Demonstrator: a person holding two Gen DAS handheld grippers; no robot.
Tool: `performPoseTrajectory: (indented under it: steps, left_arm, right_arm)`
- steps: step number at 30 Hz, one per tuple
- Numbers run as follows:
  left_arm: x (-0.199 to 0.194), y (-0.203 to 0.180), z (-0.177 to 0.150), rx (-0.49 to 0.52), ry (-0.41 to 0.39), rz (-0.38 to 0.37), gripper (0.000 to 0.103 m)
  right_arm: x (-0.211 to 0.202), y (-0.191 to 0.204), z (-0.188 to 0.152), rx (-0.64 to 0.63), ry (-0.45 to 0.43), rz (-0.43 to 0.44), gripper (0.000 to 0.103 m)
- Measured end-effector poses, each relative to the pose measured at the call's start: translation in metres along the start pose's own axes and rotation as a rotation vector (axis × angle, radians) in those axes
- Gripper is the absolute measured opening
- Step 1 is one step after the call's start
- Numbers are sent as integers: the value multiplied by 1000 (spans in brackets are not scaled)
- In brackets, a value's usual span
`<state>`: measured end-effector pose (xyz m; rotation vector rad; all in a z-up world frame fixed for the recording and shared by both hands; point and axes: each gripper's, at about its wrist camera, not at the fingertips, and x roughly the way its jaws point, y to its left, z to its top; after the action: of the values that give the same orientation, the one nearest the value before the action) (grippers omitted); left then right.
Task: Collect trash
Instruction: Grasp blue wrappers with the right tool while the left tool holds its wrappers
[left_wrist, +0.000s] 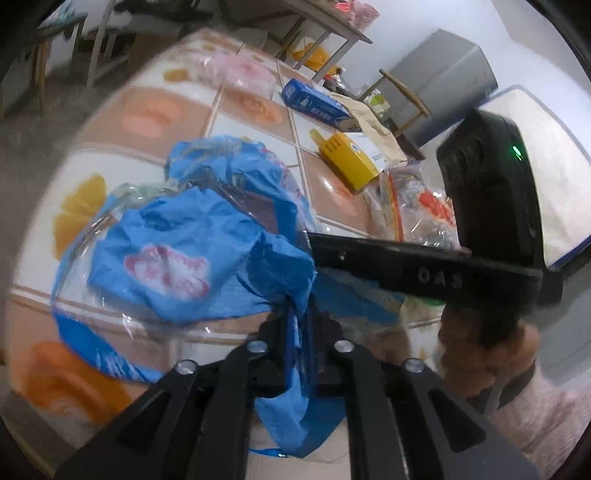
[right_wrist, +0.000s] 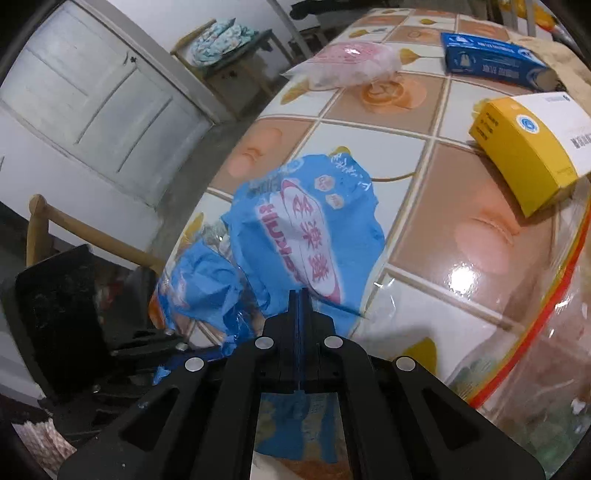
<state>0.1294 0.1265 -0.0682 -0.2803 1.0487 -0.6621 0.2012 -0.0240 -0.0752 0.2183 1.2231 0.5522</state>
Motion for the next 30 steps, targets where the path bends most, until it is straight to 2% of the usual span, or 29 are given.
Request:
performPoseTrajectory:
  steps: [2, 3, 5, 8, 10, 13, 18, 22, 27, 28, 30]
  left_arm:
    - [-16, -8, -1, 63, -42, 43, 39]
    - [-24, -12, -2, 97, -69, 66, 45]
    - [-38, -21, -5, 188, -130, 128, 65]
    - [-42, -24, -6, 291, -159, 243, 79]
    - [-34, -22, -6, 334, -133, 292, 80]
    - [-11, -11, 0, 336, -74, 306, 81]
    - [-4, -7, -3, 343, -54, 213, 81]
    - [4, -12, -2, 355, -55, 172, 81]
    - [4, -17, -5, 363, -58, 149, 57]
    - [4, -16, -4, 358, -59, 151, 48]
    - [5, -13, -2, 351, -60, 156, 38]
  right_arm:
    - [1, -1, 1, -4, 4, 0, 0]
    - [1, -2, 1, -3, 5, 5, 0]
    - [1, -3, 0, 2, 10, 17, 0]
    - [0, -8, 0, 20, 22, 43, 0]
    - [-3, -9, -4, 29, 32, 63, 0]
    - [-5, -13, -5, 49, 55, 108, 0]
    - [4, -17, -3, 84, 110, 208, 0]
    - [7, -18, -3, 111, 153, 284, 0]
    - [6, -14, 0, 120, 162, 343, 0]
    - [4, -15, 0, 120, 159, 342, 0]
    - [1, -18, 2, 128, 156, 357, 0]
